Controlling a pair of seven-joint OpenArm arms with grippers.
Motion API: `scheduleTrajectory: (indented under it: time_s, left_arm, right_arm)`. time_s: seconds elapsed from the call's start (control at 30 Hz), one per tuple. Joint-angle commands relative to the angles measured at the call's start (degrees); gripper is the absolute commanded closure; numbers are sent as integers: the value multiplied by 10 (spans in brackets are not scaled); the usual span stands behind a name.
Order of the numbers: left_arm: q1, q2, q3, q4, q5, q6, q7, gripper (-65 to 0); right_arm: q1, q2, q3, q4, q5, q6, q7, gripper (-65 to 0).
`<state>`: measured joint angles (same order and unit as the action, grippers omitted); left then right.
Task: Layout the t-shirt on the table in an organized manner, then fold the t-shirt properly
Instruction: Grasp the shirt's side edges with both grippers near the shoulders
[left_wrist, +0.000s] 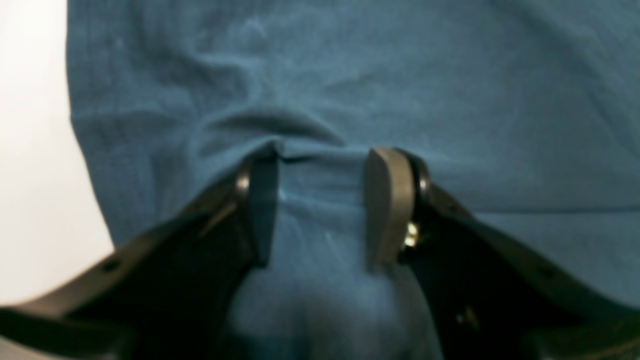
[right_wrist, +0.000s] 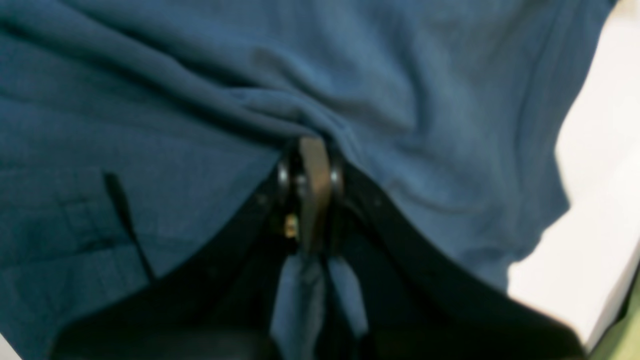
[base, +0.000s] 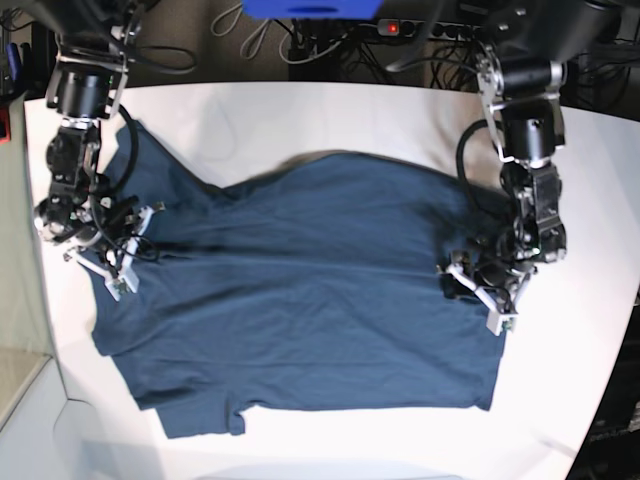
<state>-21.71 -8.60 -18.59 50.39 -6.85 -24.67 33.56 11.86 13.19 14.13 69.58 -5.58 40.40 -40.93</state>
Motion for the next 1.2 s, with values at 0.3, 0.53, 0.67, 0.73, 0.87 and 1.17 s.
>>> scheduleTrajectory:
  time_s: [0.3,0.53,0.67,0.73,0.87,1.17]
  left_arm:
    - [4,7,-4,260,-37,5,162,-293]
    - [182,24,-68,500,-61,8,234,-294]
    - [273,67,-168,538,-62,4,233,-354]
    - [293,78,-195,537,-62,3,229,-396]
    - [320,84,-188,488,-63,3,185,-441]
    - [315,129,-186,475,-65,2,146,-442]
  right_arm:
    - [-32,5,0,167,-24,-4,-80,-28]
    - [-101,1,1,281,-22,-4,-93,-181]
    - [-136,1,2,329,-22,-4,-93,-231]
    - [-146,1,2,338,-21,-4,-93,-235]
    - [-156,0,2,343,-19,-4,-93,-235]
    - [-170,-4,2,343,-4,-4,-91,-235]
